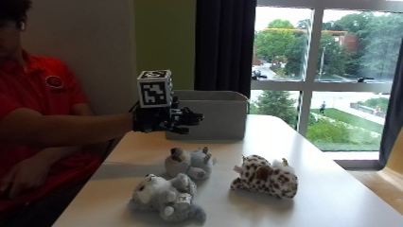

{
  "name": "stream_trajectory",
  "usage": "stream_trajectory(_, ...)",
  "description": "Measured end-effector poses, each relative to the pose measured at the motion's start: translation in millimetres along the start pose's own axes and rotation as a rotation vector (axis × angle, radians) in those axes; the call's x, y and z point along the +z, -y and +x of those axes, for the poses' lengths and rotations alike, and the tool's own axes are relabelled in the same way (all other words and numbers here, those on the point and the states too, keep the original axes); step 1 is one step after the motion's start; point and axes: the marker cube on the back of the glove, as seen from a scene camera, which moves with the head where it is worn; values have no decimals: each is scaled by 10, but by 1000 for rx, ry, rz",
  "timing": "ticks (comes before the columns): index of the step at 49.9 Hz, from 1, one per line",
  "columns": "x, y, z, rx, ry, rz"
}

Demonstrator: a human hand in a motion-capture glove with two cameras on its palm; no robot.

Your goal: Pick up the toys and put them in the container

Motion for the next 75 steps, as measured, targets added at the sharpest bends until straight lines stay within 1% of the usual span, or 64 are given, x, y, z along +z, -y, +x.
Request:
stream_trajectory(18, 60, 10, -20, 0, 7, -31)
stream_trajectory(28, 125, 26, 87, 11, 19, -39)
stream_trajectory(34, 241, 69, 175, 21, -35, -74)
stream_trajectory(40, 279, 139, 334, 71, -151, -43)
stream_trajectory(46, 265, 264, 647, 144, -179, -17)
stream_trajectory(56, 317, 497, 1075, 229, -152, -92)
stream_trajectory(60, 414, 580, 1238, 278, -160, -206)
stream_trajectory(63, 451, 615, 1282, 257, -191, -299)
stream_trajectory(68, 446, 667, 1202, 214, -257, -399)
stream_trajectory(71, 451, 677, 1156, 209, -283, -403)
stream_trajectory(75, 481, 673, 1101, 187, -314, -325)
